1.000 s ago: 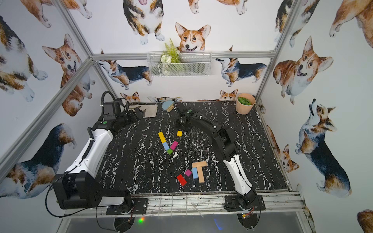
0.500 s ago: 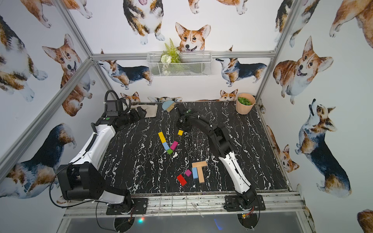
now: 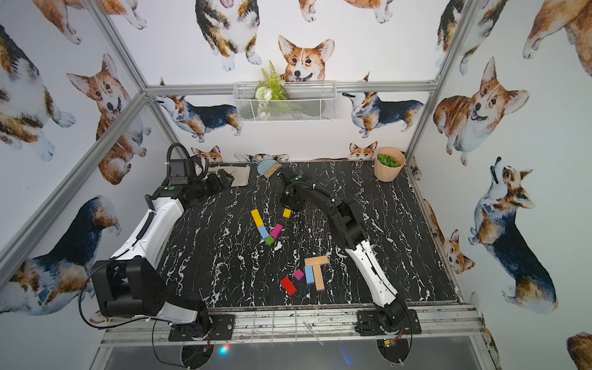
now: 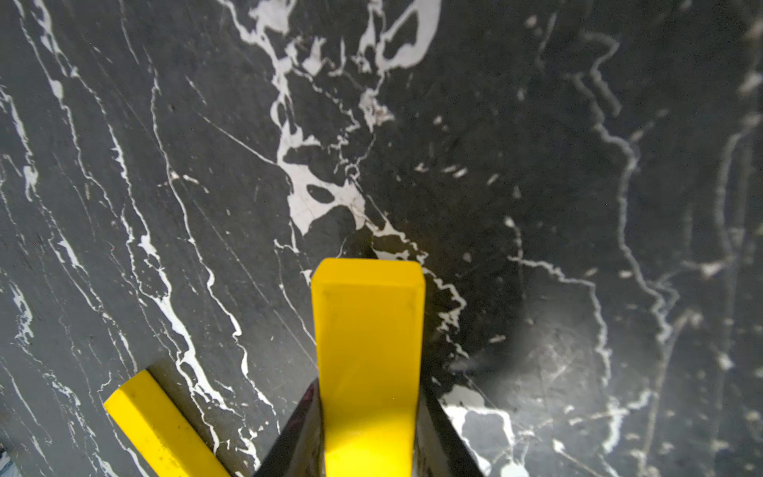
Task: Assemble the letter v with building blocks
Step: Place the building block at the center of the board, then assemble the building block at the center of the board.
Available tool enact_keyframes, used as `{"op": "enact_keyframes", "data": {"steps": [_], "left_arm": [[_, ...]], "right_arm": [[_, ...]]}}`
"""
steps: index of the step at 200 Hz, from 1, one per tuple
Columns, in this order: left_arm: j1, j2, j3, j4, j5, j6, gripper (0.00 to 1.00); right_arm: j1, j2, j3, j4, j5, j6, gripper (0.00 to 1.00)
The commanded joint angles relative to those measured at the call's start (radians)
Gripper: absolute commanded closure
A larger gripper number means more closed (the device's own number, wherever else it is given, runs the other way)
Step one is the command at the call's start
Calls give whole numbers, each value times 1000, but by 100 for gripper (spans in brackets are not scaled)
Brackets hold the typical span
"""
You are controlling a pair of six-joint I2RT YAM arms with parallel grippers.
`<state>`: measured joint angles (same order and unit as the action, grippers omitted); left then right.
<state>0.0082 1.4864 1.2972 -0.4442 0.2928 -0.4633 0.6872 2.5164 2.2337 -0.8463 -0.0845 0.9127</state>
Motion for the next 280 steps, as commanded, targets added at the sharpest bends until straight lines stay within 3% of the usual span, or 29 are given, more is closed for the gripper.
{"op": "enact_keyframes", "data": {"steps": [1, 49, 92, 110, 143, 179, 218, 280], "left_arm": [[2, -3, 7, 4, 6, 4, 0], [2, 0, 12, -1, 7, 12, 0], [-21, 64, 118, -113, 41, 82, 0], [-87, 124, 231, -238, 7, 158, 1], [-271, 262, 454, -457, -194, 282, 2], [-385, 414, 591, -571, -265, 320, 3], [-535, 566, 719, -679, -366, 338, 5], [-583, 730, 781, -712, -363, 300, 8]], "right_arm": [[2, 12, 4, -28, -8, 29, 59], [2, -18, -16, -5, -18, 35, 51], [-2, -165, -131, 98, 9, -19, 43], [-9, -244, -197, 131, 31, -53, 38], [-68, -437, -427, 270, 33, -101, 25], [-179, -656, -745, 435, -1, -105, 18], [-238, -776, -925, 491, -35, -116, 13], [-267, -841, -1062, 554, -76, -112, 9]]}}
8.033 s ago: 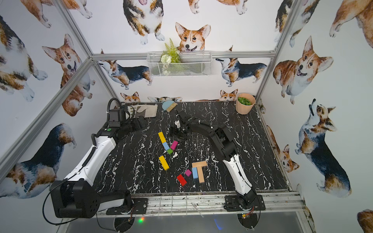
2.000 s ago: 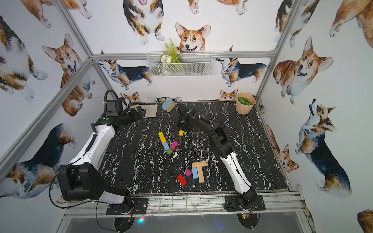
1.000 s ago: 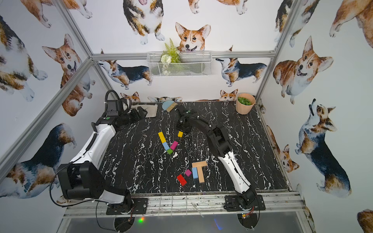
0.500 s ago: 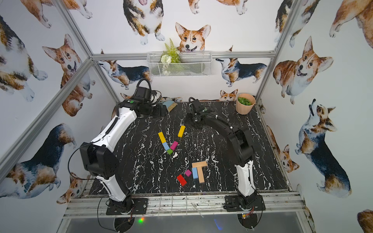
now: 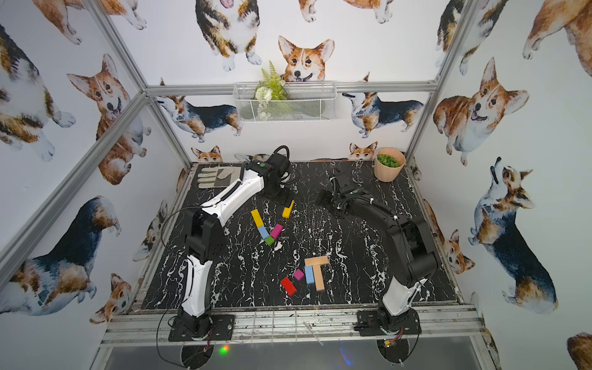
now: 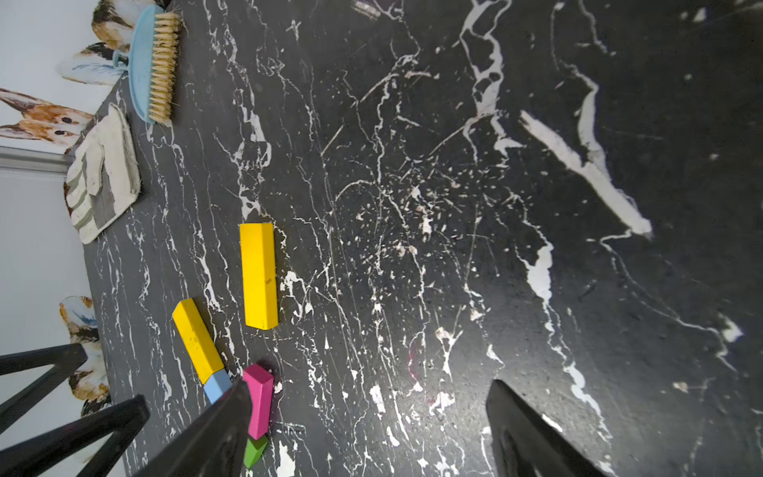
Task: Assemble the letter v with building blocks
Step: Assemble the building block at the center of the board.
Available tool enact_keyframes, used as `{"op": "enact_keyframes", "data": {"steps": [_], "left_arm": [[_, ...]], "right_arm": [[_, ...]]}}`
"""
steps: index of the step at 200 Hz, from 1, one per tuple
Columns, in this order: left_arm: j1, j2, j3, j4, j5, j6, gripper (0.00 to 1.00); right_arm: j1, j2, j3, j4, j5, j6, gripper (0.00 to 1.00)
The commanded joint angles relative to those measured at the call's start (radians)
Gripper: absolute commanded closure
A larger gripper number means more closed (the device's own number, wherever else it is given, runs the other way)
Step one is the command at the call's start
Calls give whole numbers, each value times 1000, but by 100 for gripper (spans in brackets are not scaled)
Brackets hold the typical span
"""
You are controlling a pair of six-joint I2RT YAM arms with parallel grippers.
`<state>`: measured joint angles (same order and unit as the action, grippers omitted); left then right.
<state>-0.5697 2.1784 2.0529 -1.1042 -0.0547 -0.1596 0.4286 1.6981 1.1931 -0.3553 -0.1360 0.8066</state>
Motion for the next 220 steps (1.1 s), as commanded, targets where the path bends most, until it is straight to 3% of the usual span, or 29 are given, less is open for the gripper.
{"op": "enact_keyframes", "data": {"steps": [1, 95, 220], "left_arm": [[-4, 40, 26, -52, -16, -3, 8], [-13, 226, 147, -42, -3, -32, 13], [-11, 292, 169, 27, -34, -91, 20]], "right_arm": [[-9, -23, -21, 63, -25, -6, 9], [-51, -67, -84, 85, -53, -3, 9], [-71, -62, -92, 96, -74, 4, 9]]}}
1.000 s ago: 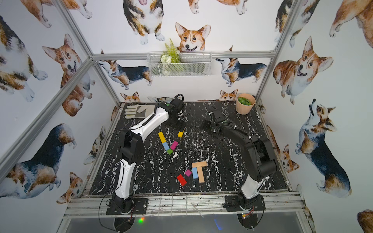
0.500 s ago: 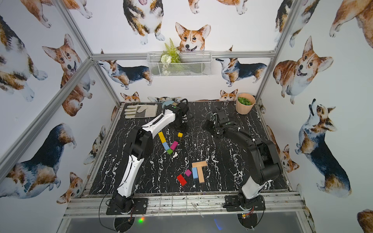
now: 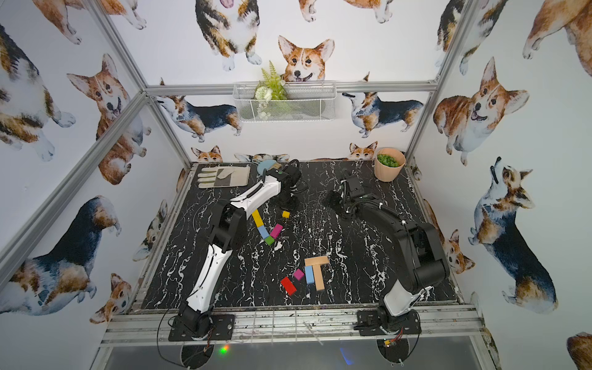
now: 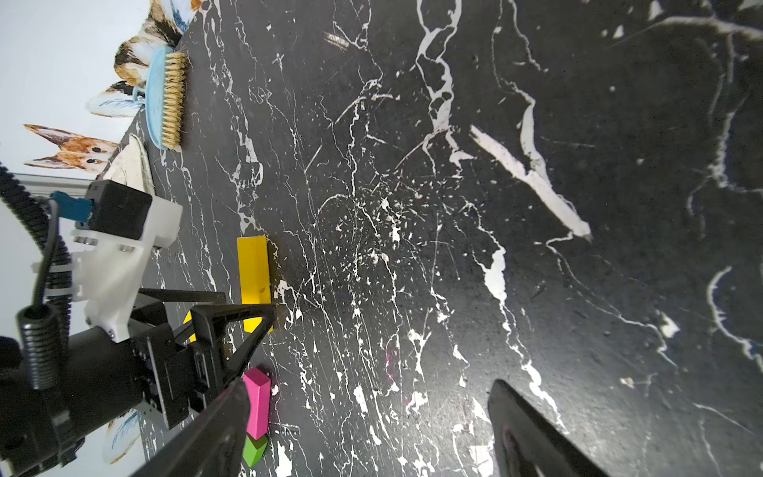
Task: Assemble the letter v with building blocks
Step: Assemble the building block at the center of the board.
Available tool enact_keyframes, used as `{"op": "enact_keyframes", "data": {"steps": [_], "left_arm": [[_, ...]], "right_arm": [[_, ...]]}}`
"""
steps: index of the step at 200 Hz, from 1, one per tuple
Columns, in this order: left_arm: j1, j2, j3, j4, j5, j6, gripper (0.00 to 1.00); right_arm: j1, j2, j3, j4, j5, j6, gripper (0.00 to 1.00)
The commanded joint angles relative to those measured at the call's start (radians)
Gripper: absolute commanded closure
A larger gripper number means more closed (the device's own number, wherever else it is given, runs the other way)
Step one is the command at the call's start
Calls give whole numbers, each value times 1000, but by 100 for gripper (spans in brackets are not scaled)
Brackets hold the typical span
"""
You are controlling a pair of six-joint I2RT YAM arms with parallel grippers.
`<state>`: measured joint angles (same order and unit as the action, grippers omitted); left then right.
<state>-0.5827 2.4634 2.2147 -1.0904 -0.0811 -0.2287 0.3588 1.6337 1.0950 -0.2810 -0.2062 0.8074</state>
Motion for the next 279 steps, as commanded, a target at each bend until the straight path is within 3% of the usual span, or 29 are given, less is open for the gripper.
{"op": "enact_keyframes", "data": {"steps": [1, 65, 151, 279], "left_arm": [[2, 8, 8, 13, -8, -23, 20], [7, 31, 7, 29, 1, -37, 25], [7, 2, -70, 57, 16, -32, 61], [6, -109, -253, 115, -10, -34, 67]], "right_arm": [[-1, 3, 6, 22, -4, 3, 9], [-4, 12, 12, 18, -11, 2, 9], [-4, 25, 19, 22, -19, 6, 9], [-4, 30, 16, 29, -27, 18, 9]]}}
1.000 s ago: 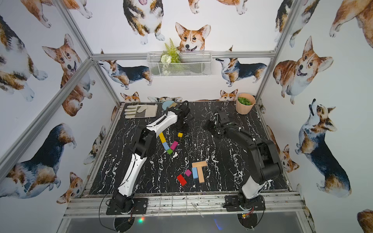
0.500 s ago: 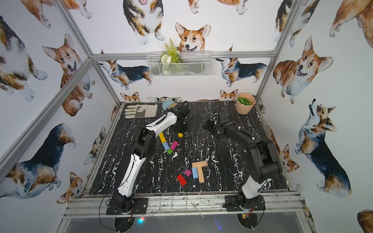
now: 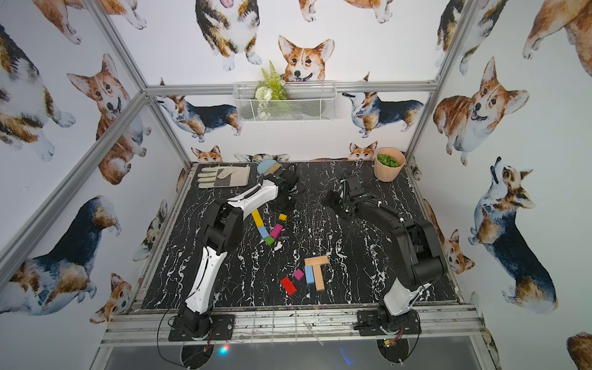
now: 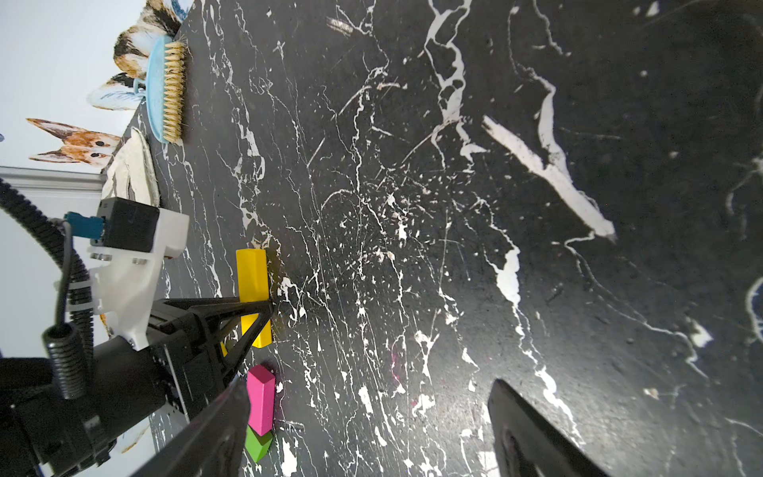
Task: Assemble the letter v with building blocks
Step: Assemble the building block at the center of the board.
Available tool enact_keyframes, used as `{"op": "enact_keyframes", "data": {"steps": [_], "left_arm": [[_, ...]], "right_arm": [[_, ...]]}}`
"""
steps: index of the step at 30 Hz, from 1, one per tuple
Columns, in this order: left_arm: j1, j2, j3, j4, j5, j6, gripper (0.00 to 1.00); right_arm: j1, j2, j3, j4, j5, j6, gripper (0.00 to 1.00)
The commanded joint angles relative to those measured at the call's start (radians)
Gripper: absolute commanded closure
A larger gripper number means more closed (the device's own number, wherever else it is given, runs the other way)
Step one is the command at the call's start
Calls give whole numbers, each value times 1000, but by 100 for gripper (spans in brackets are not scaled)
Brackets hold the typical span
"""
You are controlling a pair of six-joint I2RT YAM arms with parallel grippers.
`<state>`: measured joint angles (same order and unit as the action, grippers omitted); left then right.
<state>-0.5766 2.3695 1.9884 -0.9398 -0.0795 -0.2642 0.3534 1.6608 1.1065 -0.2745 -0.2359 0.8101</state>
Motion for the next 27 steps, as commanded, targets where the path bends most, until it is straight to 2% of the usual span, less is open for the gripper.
{"op": "enact_keyframes", "data": {"steps": [1, 27], "left_arm": [[0, -16, -27, -36, -12, 2, 67], [-2, -68, -114, 2, 15, -12, 68]], "right_arm": [[1, 3, 6, 22, 3, 14, 9], [1, 6, 1, 19, 4, 17, 7]]}}
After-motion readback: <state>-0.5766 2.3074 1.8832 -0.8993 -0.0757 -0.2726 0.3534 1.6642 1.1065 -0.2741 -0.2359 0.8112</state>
